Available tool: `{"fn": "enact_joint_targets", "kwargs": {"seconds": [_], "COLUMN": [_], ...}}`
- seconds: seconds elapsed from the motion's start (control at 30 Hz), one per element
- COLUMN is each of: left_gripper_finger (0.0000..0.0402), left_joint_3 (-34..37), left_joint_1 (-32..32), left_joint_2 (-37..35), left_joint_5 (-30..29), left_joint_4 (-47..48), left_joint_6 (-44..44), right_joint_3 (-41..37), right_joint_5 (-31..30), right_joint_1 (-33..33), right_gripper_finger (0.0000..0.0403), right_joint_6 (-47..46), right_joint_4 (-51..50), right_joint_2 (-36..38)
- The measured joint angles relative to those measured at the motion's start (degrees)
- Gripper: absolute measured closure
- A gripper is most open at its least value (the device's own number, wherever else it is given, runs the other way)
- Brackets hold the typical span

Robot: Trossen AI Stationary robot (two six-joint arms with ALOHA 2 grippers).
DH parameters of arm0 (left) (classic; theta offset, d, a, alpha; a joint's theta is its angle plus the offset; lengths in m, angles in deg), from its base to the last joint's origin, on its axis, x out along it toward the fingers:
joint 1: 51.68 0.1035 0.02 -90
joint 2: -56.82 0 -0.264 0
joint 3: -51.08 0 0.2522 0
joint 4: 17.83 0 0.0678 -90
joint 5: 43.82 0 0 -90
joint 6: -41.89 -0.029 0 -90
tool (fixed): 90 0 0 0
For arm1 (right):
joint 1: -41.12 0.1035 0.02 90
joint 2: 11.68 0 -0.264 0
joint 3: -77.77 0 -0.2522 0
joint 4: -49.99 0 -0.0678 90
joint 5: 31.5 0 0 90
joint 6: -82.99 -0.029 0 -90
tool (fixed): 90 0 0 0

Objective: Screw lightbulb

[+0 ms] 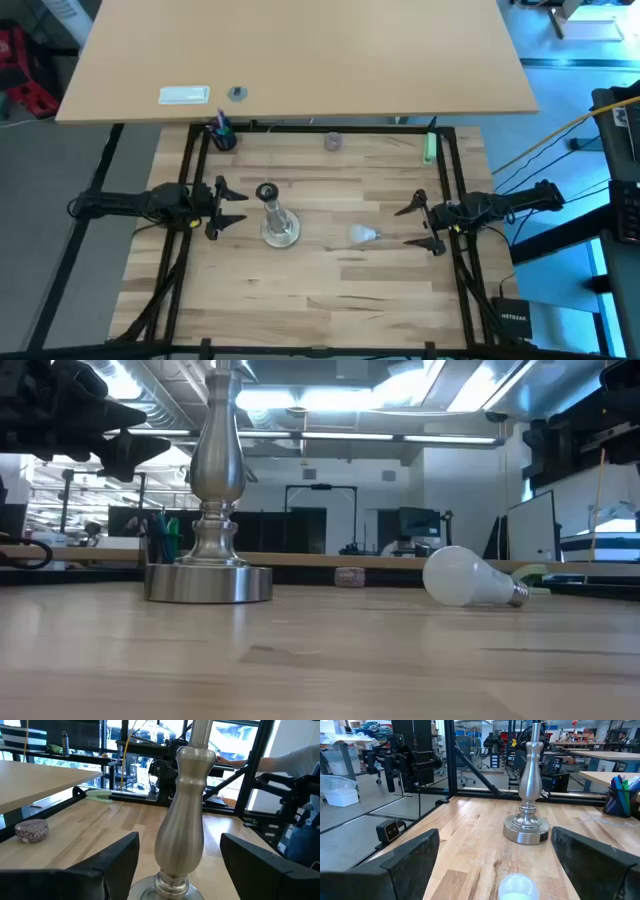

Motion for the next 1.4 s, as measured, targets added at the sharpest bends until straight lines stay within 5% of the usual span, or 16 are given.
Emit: {"fn": "enact_joint_targets", "kwargs": {"seconds": [1.4], "left_gripper_finger": [0.0135], "left_joint_3": [0.00], "left_joint_1": [0.09], "left_joint_2": [0.02], "left_joint_5": [-2.50], "left_joint_4": [-1.30], "left_joint_6": [-0.07], "right_joint_3": [0.00], "right_joint_5": [-0.01], "right_joint_1": [0.02], "right_gripper_finger": [0.0017], "right_joint_6": [0.00], "right_joint_4": [0.01], "right_joint_2": [0.01]}}
